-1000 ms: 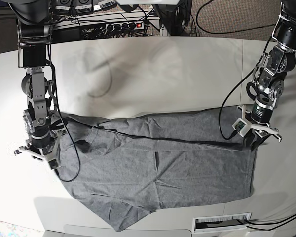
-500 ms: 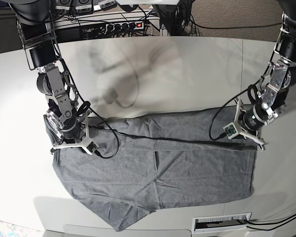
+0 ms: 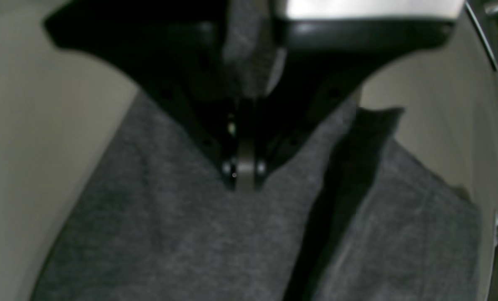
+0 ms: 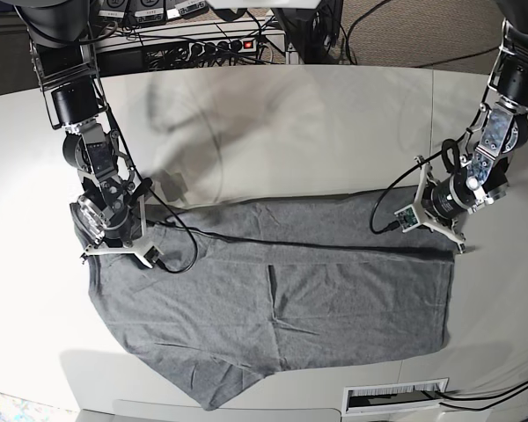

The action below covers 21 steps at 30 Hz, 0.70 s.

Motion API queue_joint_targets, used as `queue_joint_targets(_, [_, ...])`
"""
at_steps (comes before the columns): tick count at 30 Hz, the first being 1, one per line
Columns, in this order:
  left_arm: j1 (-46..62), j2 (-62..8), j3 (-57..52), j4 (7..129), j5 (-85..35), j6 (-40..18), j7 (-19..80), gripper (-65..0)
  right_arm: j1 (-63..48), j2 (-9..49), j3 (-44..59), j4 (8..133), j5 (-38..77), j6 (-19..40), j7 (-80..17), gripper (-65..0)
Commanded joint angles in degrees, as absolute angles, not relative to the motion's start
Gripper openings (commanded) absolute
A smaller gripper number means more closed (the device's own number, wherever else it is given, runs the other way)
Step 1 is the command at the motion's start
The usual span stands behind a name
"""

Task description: Fold the T-shirt properly

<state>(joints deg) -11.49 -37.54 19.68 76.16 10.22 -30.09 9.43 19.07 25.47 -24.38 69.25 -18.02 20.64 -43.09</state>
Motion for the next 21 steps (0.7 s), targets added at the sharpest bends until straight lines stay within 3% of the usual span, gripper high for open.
queue_joint_targets(1, [-12.3, -38.7, 19.1, 76.8, 10.2, -31.5, 9.5, -65.0, 19.8, 26.2, -23.9, 69.4, -18.0, 21.7, -45.6, -65.0])
queue_joint_targets(9, [-11.5, -41.4, 19.1, 76.8, 7.3, -39.1, 12.1, -65.0, 19.8, 26.2, -23.9, 70.3, -16.6, 23.3, -50.5, -65.0])
queue_joint_targets(21, [-6.1, -45.8, 19.1, 76.9, 2.3, -40.0, 12.3, -65.0, 18.2, 26.4, -23.9, 78.3, -7.2, 26.3, -60.5, -65.0])
